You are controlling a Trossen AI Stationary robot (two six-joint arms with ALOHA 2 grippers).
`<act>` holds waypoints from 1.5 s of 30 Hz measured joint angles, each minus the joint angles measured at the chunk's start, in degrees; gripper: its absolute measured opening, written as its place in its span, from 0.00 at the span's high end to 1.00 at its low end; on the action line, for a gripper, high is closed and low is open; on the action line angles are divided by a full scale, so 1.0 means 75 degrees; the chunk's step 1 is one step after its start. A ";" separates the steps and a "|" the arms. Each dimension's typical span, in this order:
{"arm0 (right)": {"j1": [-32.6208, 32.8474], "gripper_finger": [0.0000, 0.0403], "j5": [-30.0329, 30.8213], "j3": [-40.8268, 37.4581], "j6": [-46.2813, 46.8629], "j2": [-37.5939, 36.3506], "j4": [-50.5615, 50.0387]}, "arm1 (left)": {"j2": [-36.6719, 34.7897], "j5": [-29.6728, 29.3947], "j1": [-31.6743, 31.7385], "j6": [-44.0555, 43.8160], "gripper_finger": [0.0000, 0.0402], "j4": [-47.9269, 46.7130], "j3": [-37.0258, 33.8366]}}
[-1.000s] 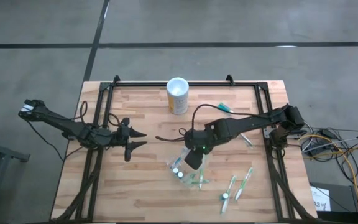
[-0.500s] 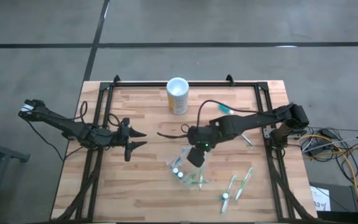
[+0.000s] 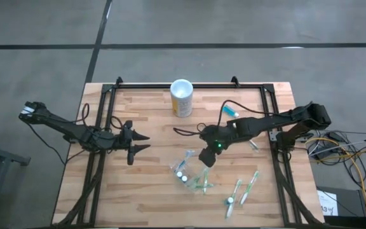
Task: Pick & Place toothbrushing station
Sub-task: Adjust the transparent organizer on the table
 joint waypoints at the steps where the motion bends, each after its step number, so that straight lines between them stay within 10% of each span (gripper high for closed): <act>1: -0.0020 0.49 -0.0066 -0.0033 -0.0039 0.0000 0.0064 | 0.0000 0.0000 0.0000 0.0000 0.61 -0.0001 0.0000; 45: -0.0910 0.49 -0.3171 -0.0118 -0.1081 0.1322 0.1689 | 0.0038 0.0000 -0.0003 0.0000 0.61 -0.0022 0.0000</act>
